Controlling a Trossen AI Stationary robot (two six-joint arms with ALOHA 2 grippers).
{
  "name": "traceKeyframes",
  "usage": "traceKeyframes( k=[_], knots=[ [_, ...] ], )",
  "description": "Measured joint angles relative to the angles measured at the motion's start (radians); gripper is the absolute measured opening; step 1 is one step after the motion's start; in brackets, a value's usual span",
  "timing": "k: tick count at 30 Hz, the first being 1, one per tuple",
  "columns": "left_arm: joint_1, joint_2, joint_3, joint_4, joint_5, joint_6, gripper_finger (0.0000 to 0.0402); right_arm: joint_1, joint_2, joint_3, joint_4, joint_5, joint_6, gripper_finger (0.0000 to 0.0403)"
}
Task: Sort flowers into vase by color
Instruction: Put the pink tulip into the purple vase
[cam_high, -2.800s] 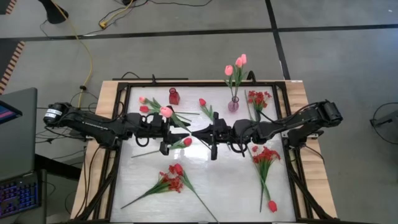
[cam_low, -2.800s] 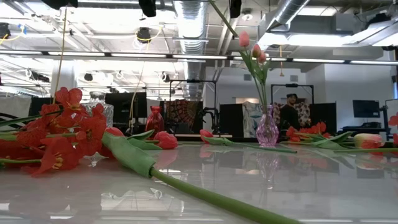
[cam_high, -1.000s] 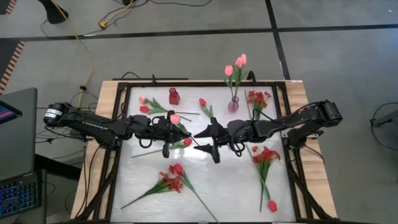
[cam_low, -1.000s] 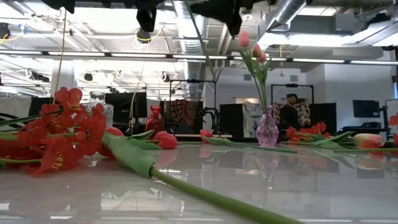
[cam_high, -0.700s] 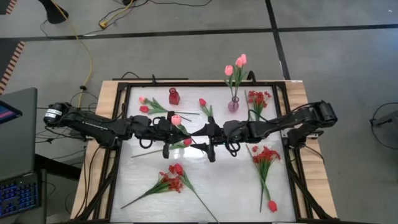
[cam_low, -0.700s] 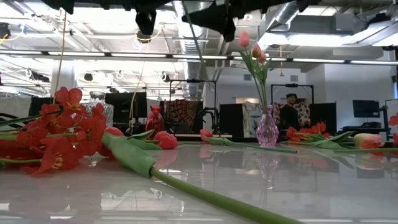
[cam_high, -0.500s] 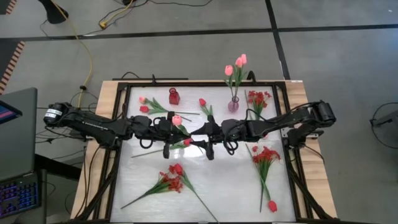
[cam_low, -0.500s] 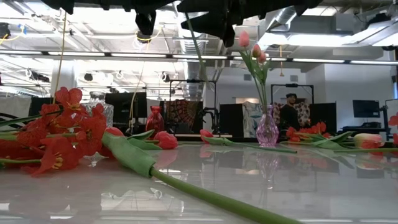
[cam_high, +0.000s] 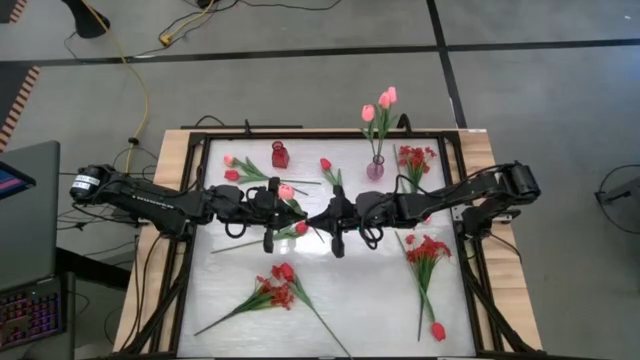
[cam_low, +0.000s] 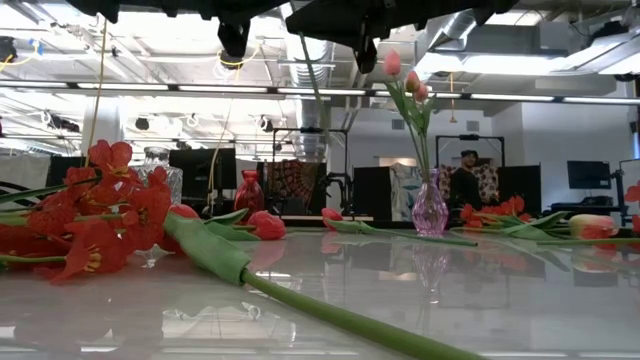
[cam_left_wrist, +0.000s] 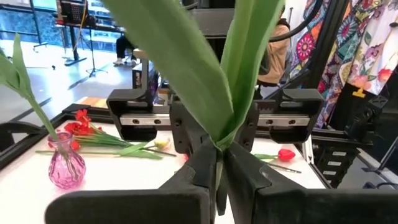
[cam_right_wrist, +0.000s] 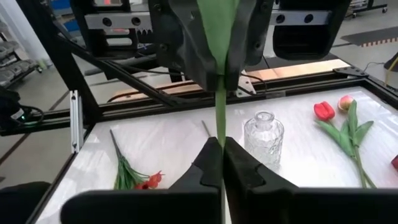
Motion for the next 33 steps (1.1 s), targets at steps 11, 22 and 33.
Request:
traceKeyframes(
  k=[11, 22, 33],
  knots=[
    [-0.002, -0.016, 0.000, -0.048, 0.033, 0.027, 0.0152, -0.021, -0.103, -0.001, -0.056, 0.014, 0.000, 0.0025],
    [-0.001, -0.203, 0.000, -0.289, -0.116, -0.002, 0.0236, -0.027, -0.395, -0.236, -0.063, 0.380, -0.016, 0.0027],
    [-0.001, -0.212, 0.000, -0.312, -0.136, -0.004, 0.0237, -0.093, -0.582, -0.426, -0.003, 0.739, -0.098, 0.0027]
  ],
)
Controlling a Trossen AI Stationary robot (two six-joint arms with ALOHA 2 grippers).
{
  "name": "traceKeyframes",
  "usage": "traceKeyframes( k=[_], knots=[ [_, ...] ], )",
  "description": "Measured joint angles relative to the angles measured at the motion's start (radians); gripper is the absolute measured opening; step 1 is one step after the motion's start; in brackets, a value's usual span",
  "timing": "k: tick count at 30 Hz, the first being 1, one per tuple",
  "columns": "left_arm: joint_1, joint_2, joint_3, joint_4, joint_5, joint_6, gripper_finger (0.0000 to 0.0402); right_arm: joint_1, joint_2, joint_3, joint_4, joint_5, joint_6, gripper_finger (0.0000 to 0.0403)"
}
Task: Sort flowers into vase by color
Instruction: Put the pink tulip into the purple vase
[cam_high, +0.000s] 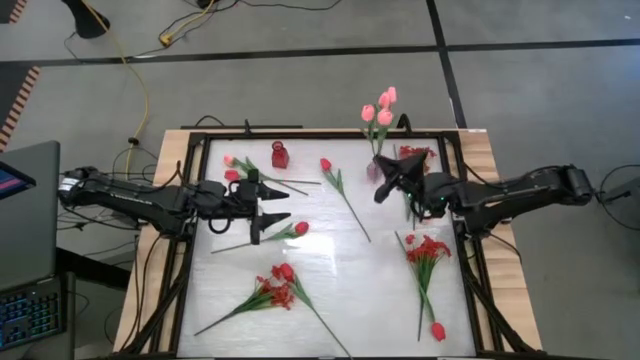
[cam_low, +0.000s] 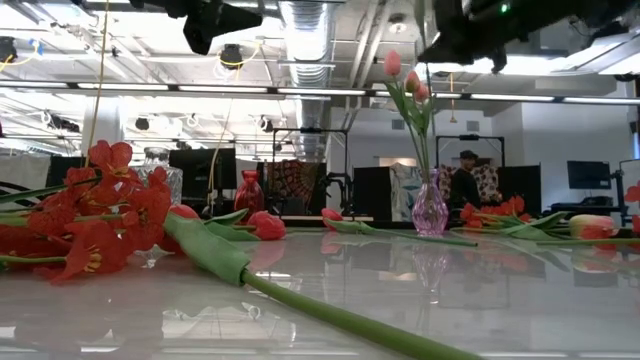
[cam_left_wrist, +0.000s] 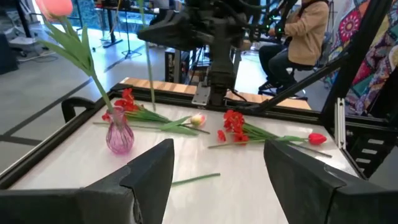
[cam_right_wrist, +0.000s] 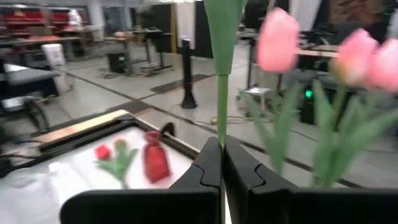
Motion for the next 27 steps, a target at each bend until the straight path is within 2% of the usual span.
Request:
traceKeyframes(
  k=[7, 13, 20, 27],
  knots=[
    [0.000, 0.023, 0.001, 0.011, -0.001, -0.012, 0.0237, -0.144, -0.018, -0.098, 0.160, -0.001, -0.027, 0.0028],
    [0.000, 0.031, 0.001, 0.008, -0.013, -0.013, 0.0237, -0.262, -0.015, -0.134, 0.257, -0.132, -0.016, 0.0030],
    [0.000, 0.032, 0.001, 0.009, -0.025, -0.012, 0.0237, -0.314, -0.010, -0.134, 0.255, -0.141, -0.022, 0.0029],
    [0.000, 0.032, 0.001, 0.012, -0.026, -0.003, 0.0237, -0.327, 0.058, -0.135, 0.283, -0.144, -0.010, 0.0029]
  ],
)
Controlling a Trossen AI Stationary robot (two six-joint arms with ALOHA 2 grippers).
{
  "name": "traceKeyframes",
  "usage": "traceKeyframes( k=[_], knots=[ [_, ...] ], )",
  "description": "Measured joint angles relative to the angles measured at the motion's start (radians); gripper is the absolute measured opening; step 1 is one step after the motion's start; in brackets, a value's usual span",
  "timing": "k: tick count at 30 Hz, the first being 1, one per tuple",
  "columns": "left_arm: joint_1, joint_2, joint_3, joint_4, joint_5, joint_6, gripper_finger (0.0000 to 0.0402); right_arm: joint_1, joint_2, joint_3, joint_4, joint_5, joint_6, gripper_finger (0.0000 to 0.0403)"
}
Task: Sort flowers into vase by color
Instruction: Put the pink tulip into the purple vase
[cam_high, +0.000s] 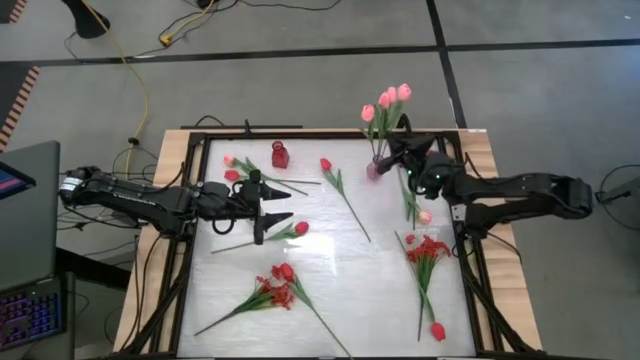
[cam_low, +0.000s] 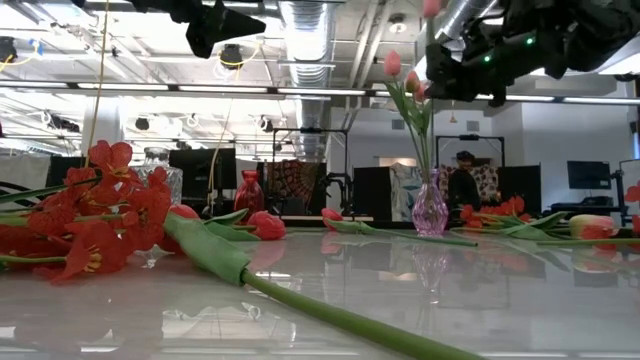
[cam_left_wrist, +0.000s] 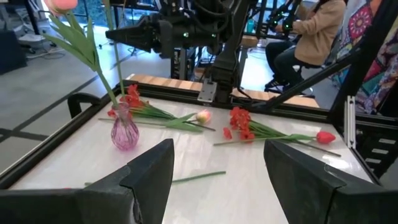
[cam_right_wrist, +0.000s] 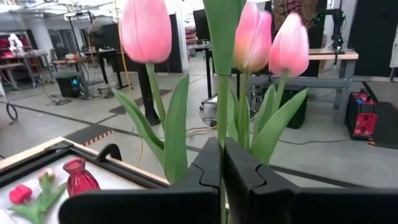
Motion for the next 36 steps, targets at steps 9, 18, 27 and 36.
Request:
traceKeyframes(
  k=[9, 18, 27, 36],
  knots=[
    [0.000, 0.000, 0.000, -0.008, 0.000, -0.001, 0.0237, -0.001, 0.079, 0.000, 0.050, 0.005, -0.017, 0.0030],
    [0.000, 0.000, 0.000, -0.008, 0.000, -0.002, 0.0237, -0.012, 0.131, -0.001, 0.071, 0.011, -0.023, 0.0033],
    [0.000, 0.000, 0.000, -0.012, 0.002, -0.004, 0.0237, -0.012, 0.132, -0.001, 0.045, 0.012, -0.008, 0.0034],
    [0.000, 0.000, 0.000, -0.012, 0.003, -0.004, 0.0237, -0.012, 0.132, -0.001, -0.013, 0.018, 0.011, 0.0041]
  ],
)
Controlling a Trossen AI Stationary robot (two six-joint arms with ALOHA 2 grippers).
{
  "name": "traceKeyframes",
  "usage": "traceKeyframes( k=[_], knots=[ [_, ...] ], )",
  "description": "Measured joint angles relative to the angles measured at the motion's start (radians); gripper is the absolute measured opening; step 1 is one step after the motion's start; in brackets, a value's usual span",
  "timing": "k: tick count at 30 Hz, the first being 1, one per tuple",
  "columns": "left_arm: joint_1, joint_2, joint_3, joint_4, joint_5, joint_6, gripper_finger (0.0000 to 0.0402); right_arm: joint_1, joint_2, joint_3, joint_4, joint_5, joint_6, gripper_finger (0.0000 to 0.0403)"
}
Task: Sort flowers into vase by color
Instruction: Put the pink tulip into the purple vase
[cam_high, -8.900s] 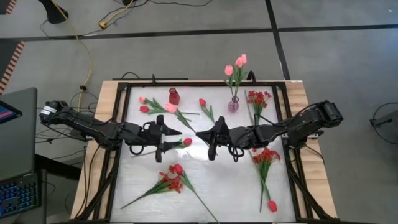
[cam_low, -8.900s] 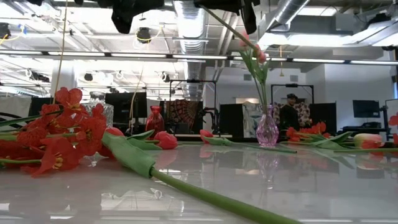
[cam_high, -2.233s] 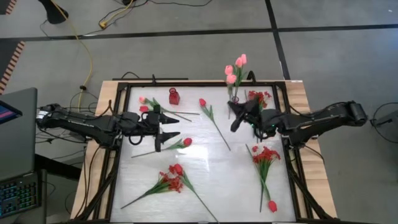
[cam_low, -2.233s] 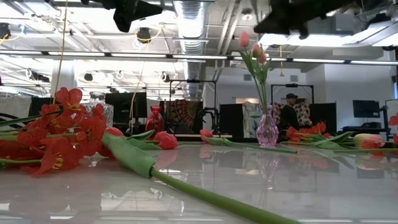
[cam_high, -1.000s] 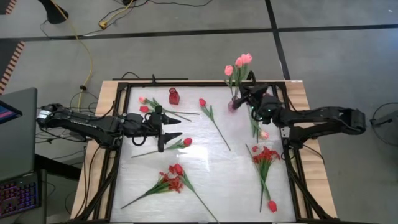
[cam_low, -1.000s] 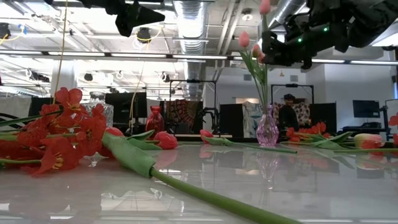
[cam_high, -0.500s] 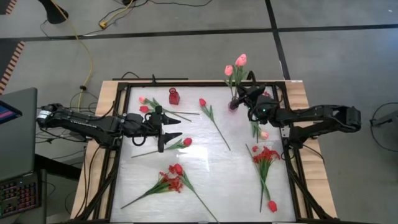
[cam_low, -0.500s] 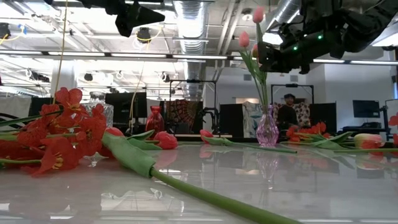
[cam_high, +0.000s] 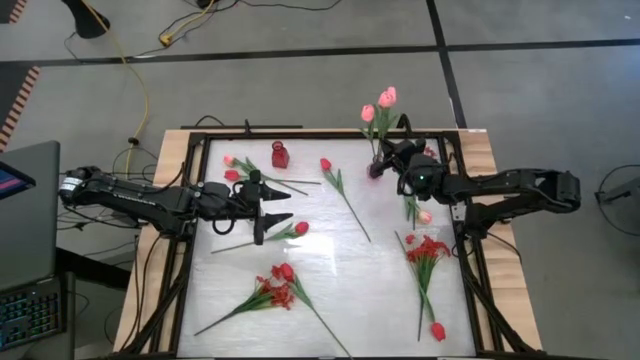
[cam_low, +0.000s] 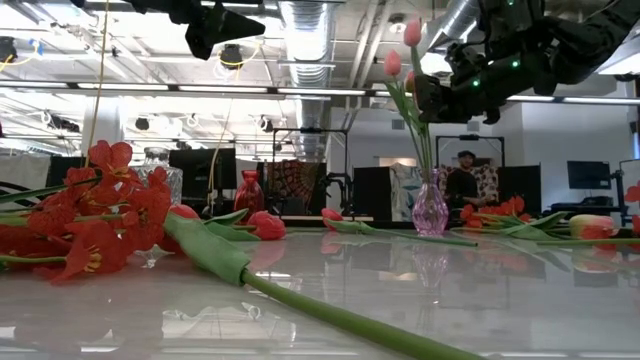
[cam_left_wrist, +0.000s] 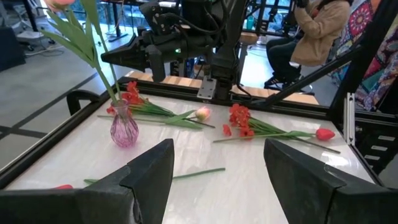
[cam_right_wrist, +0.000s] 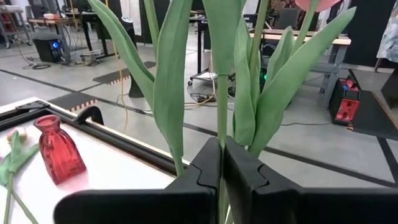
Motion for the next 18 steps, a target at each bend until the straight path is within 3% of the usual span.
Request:
traceKeyframes(
  k=[18],
  knots=[
    [0.000, 0.000, 0.000, 0.004, 0.007, -0.019, 0.0237, 0.000, 0.000, 0.000, -0.013, -0.004, -0.009, 0.0051]
  ],
)
